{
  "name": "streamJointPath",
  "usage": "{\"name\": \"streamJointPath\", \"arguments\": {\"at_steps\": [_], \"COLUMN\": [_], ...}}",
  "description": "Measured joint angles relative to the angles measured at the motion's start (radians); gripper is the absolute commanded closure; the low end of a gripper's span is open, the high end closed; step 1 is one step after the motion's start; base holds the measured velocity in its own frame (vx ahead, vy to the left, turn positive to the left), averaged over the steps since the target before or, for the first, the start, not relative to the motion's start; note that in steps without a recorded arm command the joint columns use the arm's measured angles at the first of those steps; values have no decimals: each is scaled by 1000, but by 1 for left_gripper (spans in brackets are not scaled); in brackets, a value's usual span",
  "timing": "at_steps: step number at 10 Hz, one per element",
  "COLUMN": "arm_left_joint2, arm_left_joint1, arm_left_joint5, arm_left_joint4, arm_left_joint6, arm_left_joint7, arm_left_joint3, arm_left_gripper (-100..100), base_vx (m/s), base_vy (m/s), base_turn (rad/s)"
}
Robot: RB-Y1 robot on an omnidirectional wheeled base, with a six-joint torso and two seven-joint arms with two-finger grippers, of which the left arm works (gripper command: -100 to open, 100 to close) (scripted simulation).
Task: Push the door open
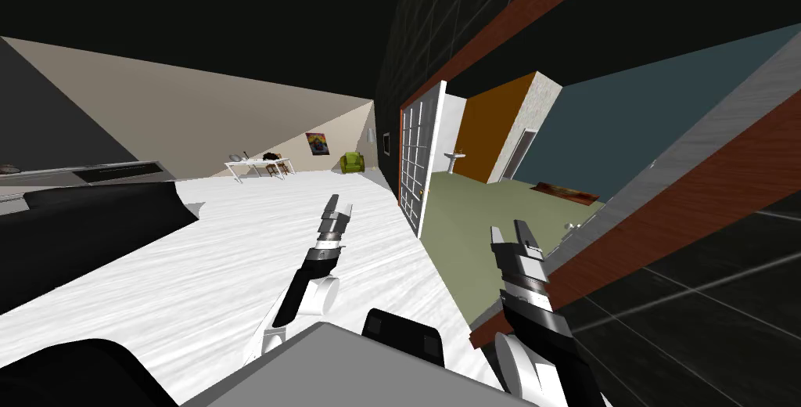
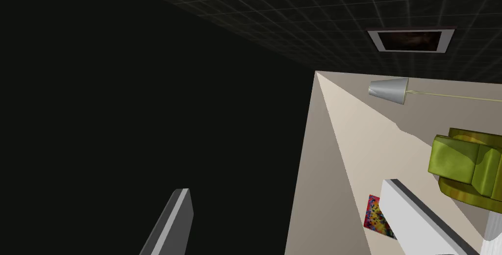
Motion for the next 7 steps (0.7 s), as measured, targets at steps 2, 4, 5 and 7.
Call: {"name": "streamJointPath", "arguments": {"at_steps": [2,4,5,7], "arm_left_joint2": [10,17,21,28], "arm_left_joint1": [-7,-14,-16,-27], "arm_left_joint5": [-13,-29,-38,-56], "arm_left_joint4": [39,65,83,125], "arm_left_joint6": [-17,-23,-31,-46], "arm_left_joint7": [-33,-67,-86,-128], "arm_left_joint3": [-19,-32,-42,-61], "arm_left_gripper": [-100,-100,-100,-100], "base_vx": [197,165,170,147], "base_vy": [25,28,30,30], "base_turn": [-36,-37,-42,-40]}}
